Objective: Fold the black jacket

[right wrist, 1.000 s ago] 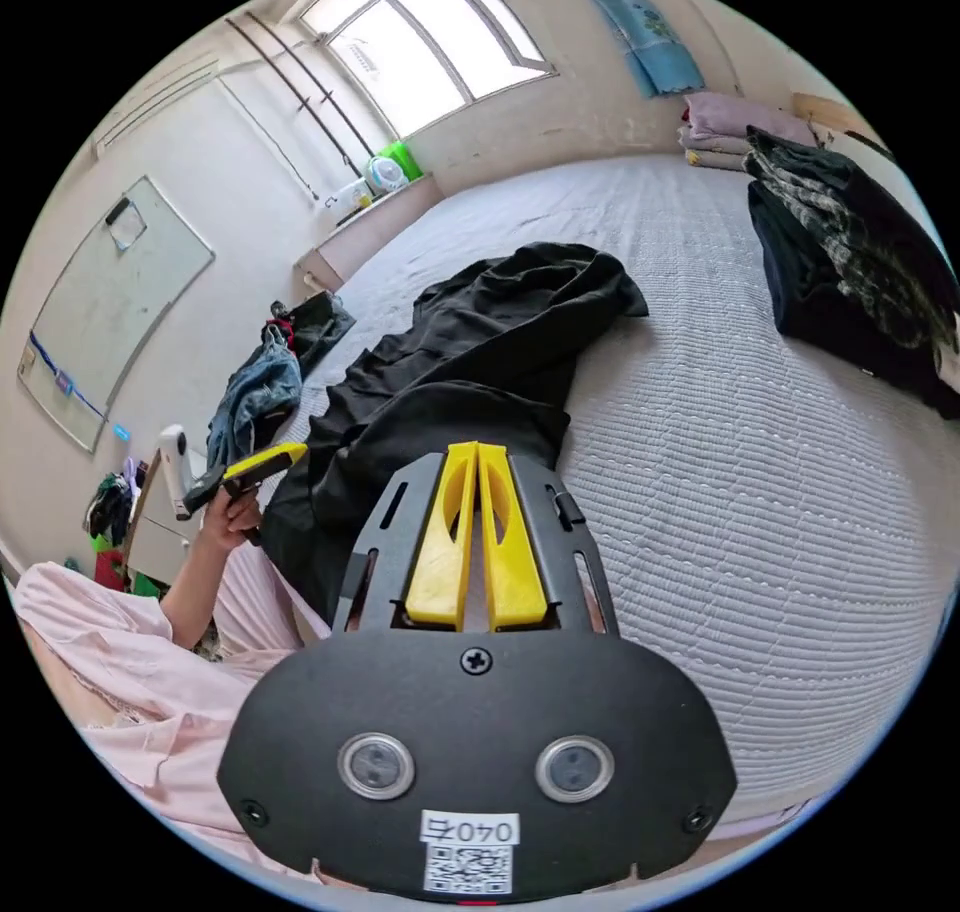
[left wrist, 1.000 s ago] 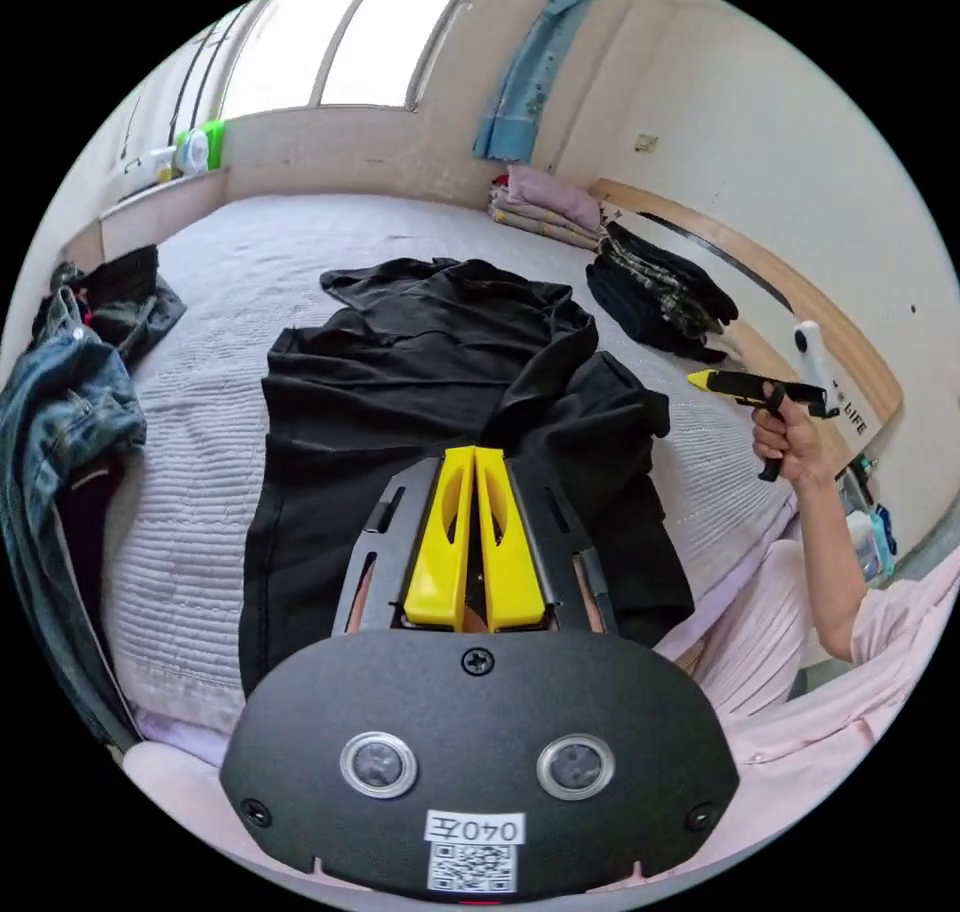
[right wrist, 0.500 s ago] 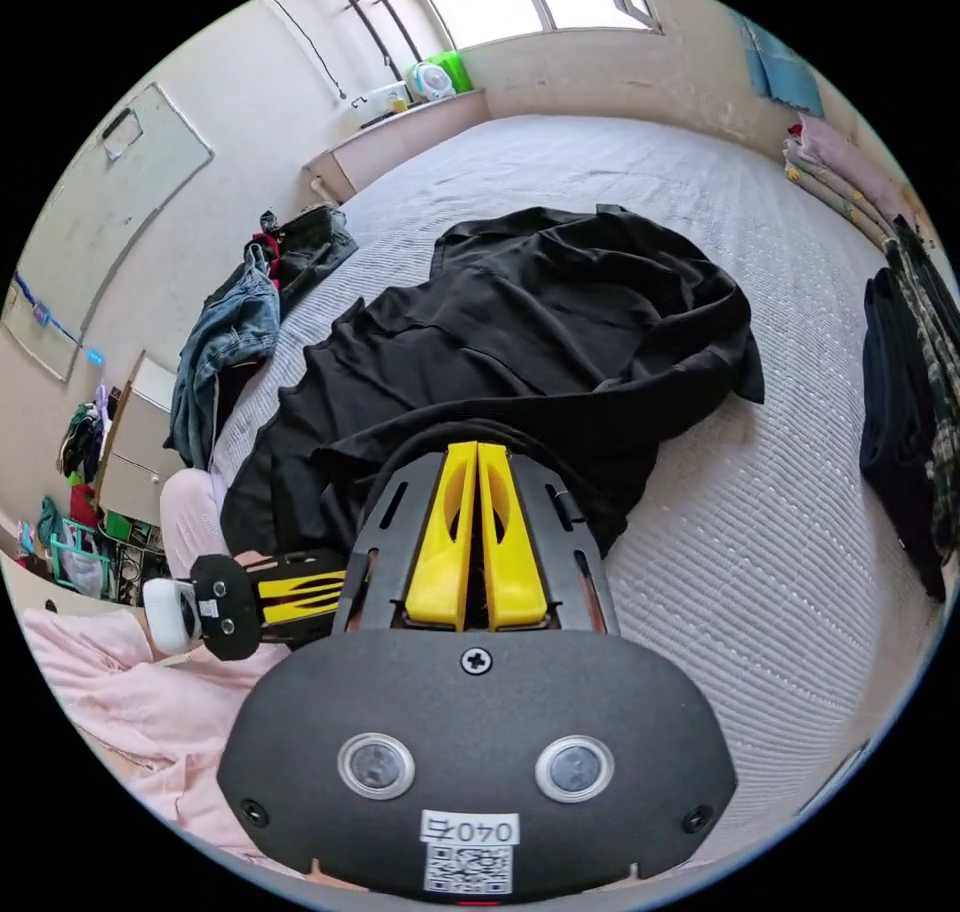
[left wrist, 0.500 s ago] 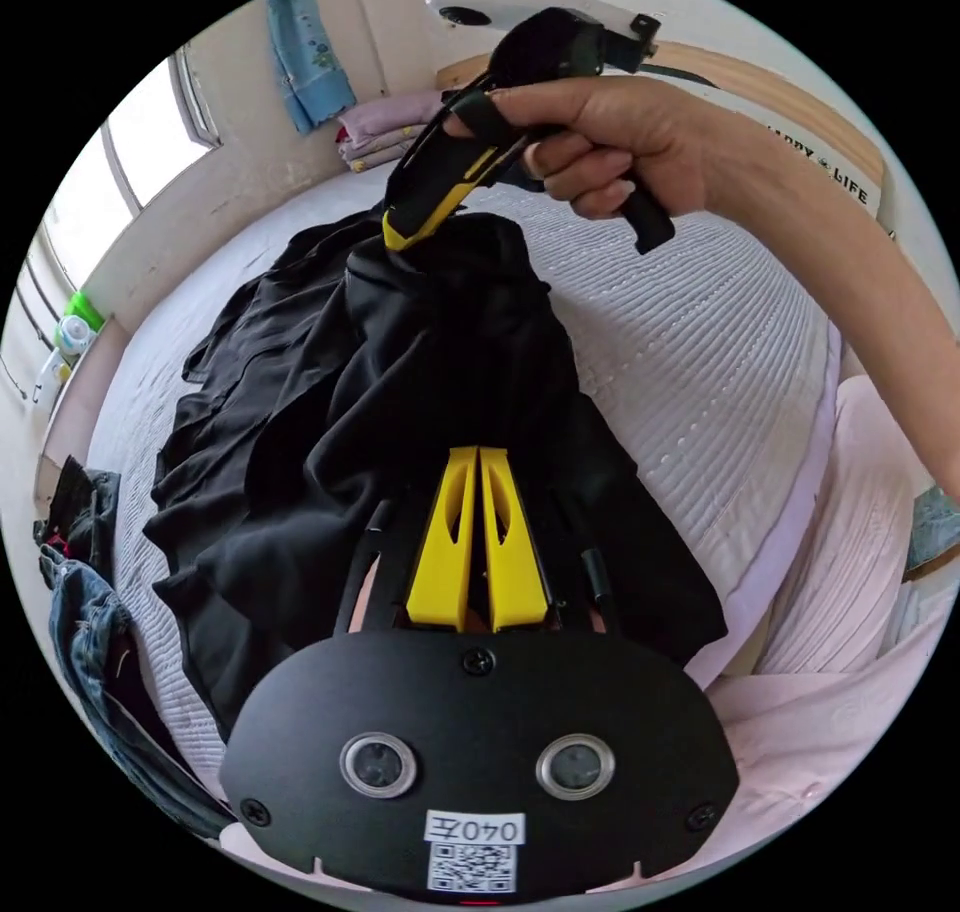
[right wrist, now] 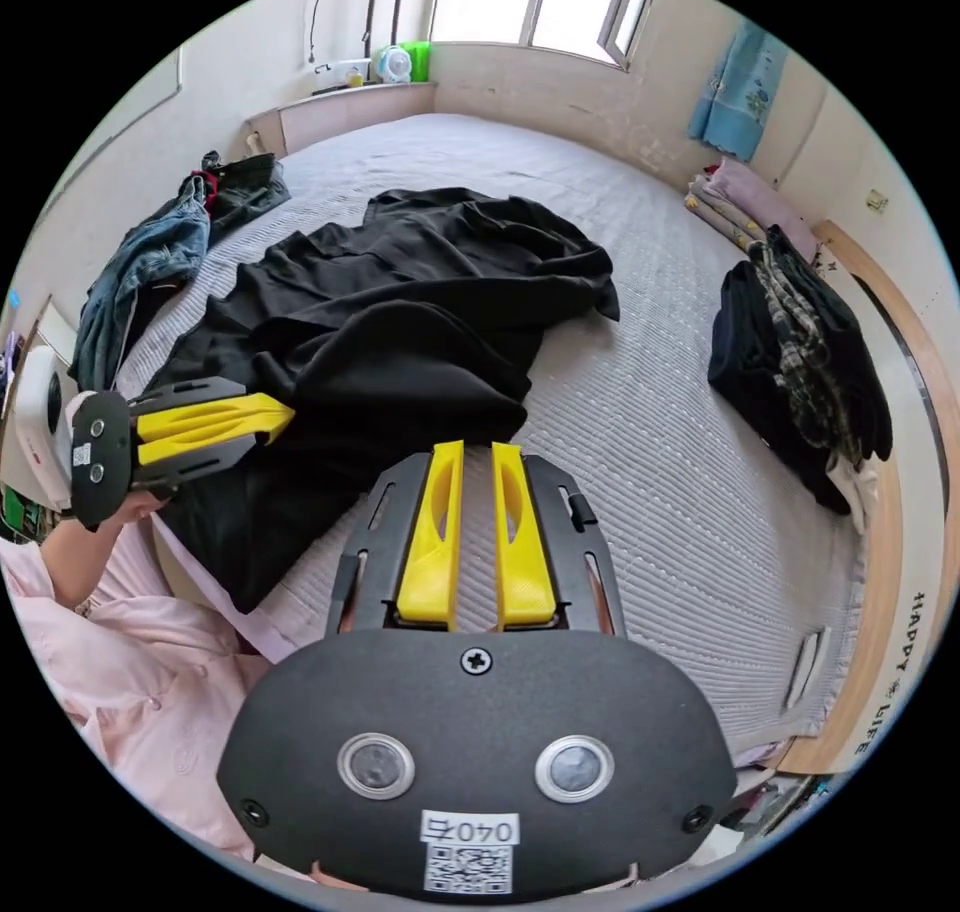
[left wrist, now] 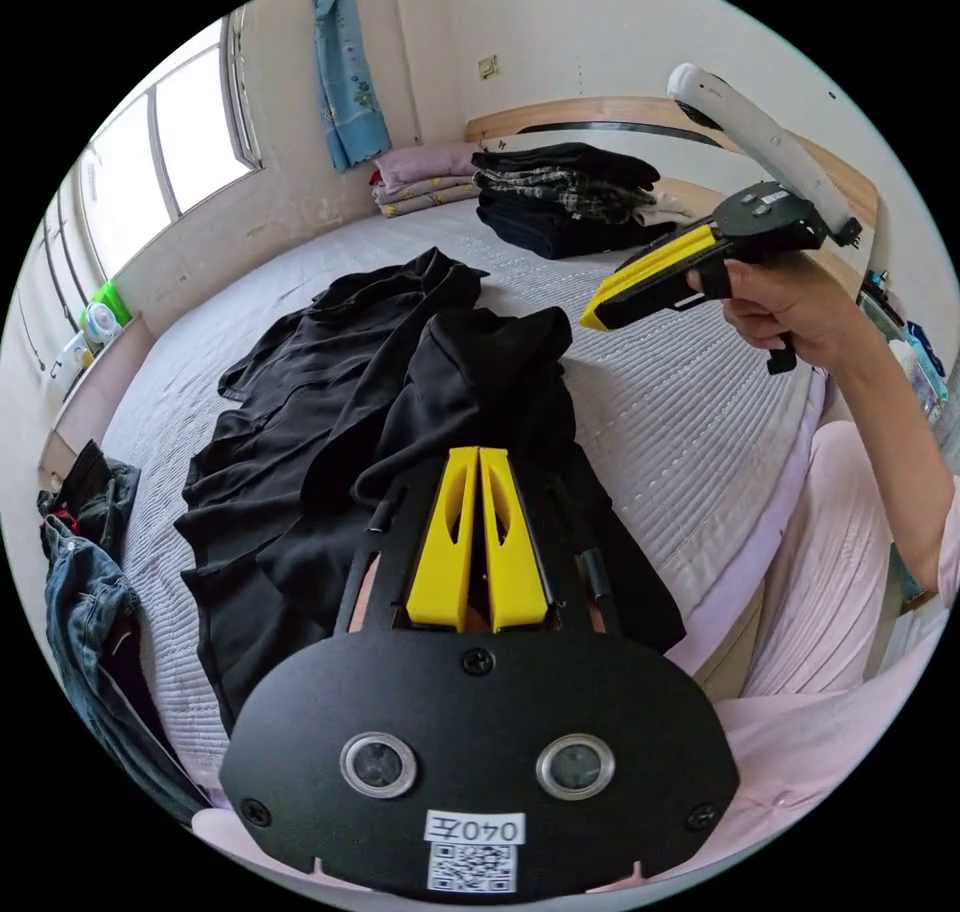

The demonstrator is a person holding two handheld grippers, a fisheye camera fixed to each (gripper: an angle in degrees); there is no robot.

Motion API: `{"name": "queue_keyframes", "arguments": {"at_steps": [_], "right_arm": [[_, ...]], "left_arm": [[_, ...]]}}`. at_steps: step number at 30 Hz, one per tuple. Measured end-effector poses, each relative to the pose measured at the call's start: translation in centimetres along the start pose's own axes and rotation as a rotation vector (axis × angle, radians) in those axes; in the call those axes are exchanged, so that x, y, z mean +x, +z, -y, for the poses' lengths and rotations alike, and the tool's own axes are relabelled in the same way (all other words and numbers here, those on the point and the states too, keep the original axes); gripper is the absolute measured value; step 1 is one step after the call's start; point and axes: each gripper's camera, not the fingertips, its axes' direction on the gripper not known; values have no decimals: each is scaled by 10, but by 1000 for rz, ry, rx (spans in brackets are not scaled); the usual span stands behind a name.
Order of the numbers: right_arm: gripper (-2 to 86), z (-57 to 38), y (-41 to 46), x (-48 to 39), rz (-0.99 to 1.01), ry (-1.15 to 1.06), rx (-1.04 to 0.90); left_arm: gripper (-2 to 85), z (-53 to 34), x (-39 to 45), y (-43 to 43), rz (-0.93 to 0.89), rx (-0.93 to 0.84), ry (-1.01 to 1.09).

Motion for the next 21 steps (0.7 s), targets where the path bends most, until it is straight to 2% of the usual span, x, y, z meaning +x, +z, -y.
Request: {"name": "queue_keyframes", "arguments": {"at_steps": [3,7,10,13,17,21], "right_arm": [[62,10,16,-2,87,15,-4],[57,34,33,-1,76,24,-3],[13,51,56,2,105,7,-107],[-6,59,33,7,127,-94,-154],[-9,78,-37,39,375,-222,-219],[-10,95,-91,70,635,-266,-217]], "left_arm": [[-9,-2,9,-4,-3,-10,5],[-9,-6,16,-6,61,-34,18],[-9,-12,14,-1,94,-62,24],[-8,-21,11,14,96,-147,32],[-8,-25,15,8,82,-136,50],[-8,-28,19,0,155,-143,53]]}}
